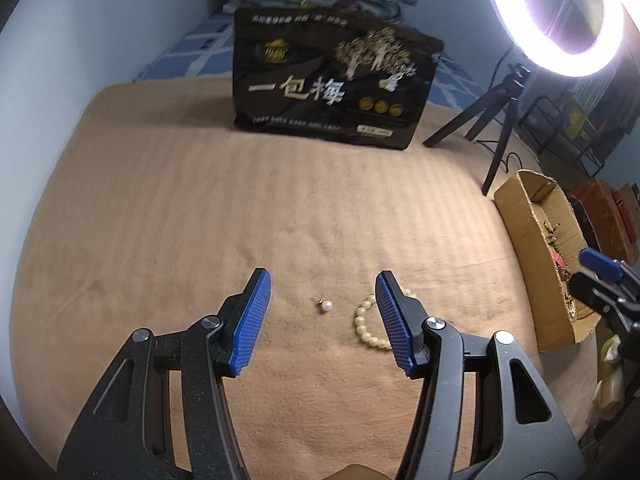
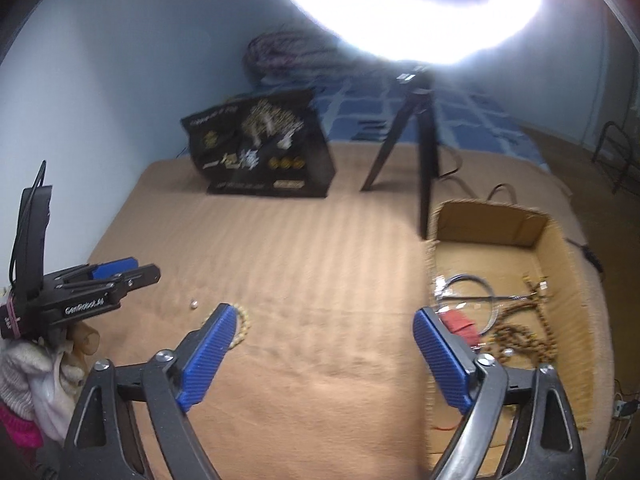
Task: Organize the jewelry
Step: 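Move both tools back over the cream bead bracelet and second earring, then grasp the second pearl earring with the left tool while the right tool grasps the cream bracelet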
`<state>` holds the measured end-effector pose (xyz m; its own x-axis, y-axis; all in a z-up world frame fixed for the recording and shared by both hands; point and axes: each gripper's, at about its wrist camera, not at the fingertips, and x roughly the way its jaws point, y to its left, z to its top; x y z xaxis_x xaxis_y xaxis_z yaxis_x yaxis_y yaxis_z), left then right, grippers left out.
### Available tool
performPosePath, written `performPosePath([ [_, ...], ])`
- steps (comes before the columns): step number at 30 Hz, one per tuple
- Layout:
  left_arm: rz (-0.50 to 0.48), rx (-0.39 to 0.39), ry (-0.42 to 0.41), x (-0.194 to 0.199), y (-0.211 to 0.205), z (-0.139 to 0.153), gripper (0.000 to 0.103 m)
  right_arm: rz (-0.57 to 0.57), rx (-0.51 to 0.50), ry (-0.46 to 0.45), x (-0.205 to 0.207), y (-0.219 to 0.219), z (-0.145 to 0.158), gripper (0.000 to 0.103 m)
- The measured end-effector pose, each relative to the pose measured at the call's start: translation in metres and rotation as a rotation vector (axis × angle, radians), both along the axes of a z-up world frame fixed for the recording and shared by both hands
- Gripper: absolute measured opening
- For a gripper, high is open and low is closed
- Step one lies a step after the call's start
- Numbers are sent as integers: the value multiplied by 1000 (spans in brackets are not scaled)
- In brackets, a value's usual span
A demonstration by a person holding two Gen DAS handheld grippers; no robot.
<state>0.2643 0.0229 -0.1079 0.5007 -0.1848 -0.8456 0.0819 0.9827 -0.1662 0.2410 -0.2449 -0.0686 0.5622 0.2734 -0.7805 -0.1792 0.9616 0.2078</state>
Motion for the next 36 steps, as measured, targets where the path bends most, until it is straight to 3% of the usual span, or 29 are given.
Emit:
performPosePath([
  [4, 0, -22, 48, 3, 4, -15, 43, 37, 25, 48, 7, 15, -13, 79],
  [9, -10, -32, 84, 6, 3, -30, 33, 76, 64, 110, 16, 29, -30, 63],
  [21, -17, -43, 142, 12, 3, -57, 32, 125, 124, 216, 32, 52, -65, 42],
  [24, -15, -48, 149, 14, 4, -61, 27, 124, 138, 231, 36, 55, -72, 39],
  [36, -22, -42, 165, 23, -2, -74, 22, 116, 143, 266, 48, 68, -85, 31],
])
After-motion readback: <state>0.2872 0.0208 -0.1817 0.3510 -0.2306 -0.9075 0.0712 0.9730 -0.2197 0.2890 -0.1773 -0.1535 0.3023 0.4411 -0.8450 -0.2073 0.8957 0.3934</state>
